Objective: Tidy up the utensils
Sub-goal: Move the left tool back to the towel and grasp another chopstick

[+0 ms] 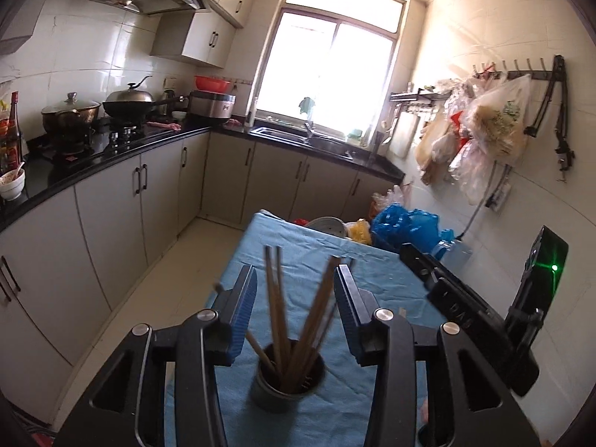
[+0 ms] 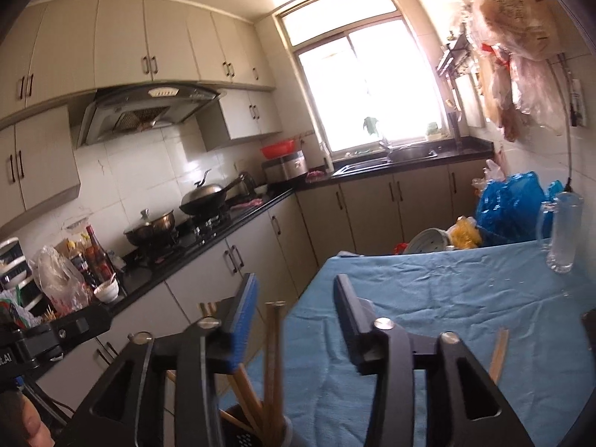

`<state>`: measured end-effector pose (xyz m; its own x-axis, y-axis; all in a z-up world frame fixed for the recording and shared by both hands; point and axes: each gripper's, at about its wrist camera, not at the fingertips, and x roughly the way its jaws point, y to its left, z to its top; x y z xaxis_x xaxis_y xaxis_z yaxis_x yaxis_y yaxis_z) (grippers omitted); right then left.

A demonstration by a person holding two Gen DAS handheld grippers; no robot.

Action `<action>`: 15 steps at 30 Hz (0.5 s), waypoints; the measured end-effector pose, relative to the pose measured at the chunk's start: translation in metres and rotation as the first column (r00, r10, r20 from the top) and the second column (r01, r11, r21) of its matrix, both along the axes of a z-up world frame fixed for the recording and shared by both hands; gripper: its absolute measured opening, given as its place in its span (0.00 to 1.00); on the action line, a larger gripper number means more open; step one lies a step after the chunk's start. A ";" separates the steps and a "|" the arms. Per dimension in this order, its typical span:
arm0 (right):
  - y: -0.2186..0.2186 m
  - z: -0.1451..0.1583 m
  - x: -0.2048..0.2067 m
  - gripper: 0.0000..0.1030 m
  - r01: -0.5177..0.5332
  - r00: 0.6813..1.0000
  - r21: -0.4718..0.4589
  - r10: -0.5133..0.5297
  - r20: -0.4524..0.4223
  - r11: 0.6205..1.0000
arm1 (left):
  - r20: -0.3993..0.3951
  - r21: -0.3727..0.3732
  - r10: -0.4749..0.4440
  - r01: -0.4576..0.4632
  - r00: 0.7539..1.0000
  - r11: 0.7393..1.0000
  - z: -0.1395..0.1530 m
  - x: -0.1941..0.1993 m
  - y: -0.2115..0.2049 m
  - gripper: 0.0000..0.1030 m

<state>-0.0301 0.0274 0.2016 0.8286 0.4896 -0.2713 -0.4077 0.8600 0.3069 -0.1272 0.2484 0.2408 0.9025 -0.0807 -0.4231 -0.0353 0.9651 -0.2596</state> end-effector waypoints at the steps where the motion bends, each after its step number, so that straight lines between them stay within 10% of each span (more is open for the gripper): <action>1: -0.013 -0.003 -0.001 0.52 0.017 1.000 -0.006 -0.017 -0.012 1.000 | 0.002 -0.002 -0.014 0.014 1.000 1.000 -0.001 -0.005 -0.007 0.41; 7: -0.086 -0.069 0.010 0.54 0.078 0.966 -0.151 -0.112 -0.234 0.985 | -0.042 -0.034 -0.131 0.130 0.990 0.991 -0.029 -0.013 -0.051 0.46; 11: -0.111 -0.137 0.029 0.27 0.001 0.884 -0.228 -0.107 -0.454 0.974 | -0.166 -0.028 -0.233 0.231 0.958 0.973 -0.070 0.002 -0.096 0.46; 15: -0.115 -0.170 0.035 0.27 -0.050 0.847 -0.216 -0.073 -0.527 0.975 | -0.266 -0.007 -0.276 0.284 0.924 0.959 -0.102 0.011 -0.125 0.46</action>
<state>0.0052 -0.0875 0.0318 0.5338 0.3602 -0.7651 -0.2261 0.9326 0.2813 -0.1162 0.1230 0.1391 0.7018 -0.2973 -0.6474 0.1750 0.9528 -0.2479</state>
